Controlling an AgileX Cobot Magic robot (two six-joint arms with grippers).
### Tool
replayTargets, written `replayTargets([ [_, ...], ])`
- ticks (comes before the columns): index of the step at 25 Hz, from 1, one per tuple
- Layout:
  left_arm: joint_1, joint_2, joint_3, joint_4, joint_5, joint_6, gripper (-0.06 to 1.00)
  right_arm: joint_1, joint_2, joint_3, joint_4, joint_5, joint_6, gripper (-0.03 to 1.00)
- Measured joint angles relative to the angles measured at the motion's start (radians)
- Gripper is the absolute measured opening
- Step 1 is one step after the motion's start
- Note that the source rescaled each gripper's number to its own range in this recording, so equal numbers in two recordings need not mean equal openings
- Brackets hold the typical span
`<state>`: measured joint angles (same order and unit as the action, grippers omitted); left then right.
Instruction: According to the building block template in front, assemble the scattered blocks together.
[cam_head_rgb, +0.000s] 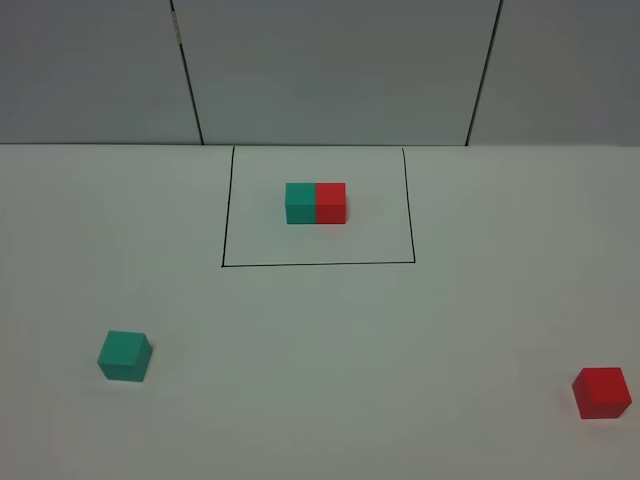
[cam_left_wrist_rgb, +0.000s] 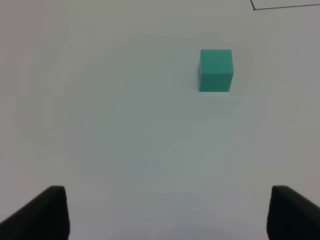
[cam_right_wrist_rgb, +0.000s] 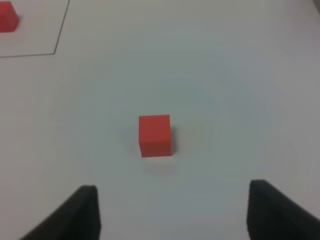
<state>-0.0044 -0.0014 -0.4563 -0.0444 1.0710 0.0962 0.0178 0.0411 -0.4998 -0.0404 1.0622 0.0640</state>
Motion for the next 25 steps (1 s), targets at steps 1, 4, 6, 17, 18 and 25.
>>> replayTargets([
  [1, 0.0, 0.002, 0.0, 0.0, 0.0, 0.013, 0.88, 0.0, 0.0, 0.0, 0.0, 0.0, 0.0, 0.58],
  [4, 0.0, 0.031, 0.0, 0.0, 0.001, 0.075, 0.88, 0.0, 0.0, 0.0, 0.0, 0.0, 0.0, 0.58],
  [6, 0.0, 0.068, 0.0, -0.002, 0.002, 0.109, 0.88, 0.0, 0.0, 0.0, 0.0, 0.0, 0.0, 0.58],
  [17, 0.0, 0.39, -0.1, -0.002, -0.041, 0.295, 0.88, 0.0, 0.0, 0.0, 0.0, 0.0, 0.0, 0.58],
  [18, 0.0, 0.43, -0.117, -0.002, -0.044, 0.324, 0.88, 0.0, 0.0, 0.0, 0.0, 0.0, 0.0, 0.58],
  [25, -0.05, 0.711, -0.323, 0.0, -0.056, 0.449, 0.88, 0.0, 0.0, 0.0, 0.0, 0.0, 0.0, 0.58],
])
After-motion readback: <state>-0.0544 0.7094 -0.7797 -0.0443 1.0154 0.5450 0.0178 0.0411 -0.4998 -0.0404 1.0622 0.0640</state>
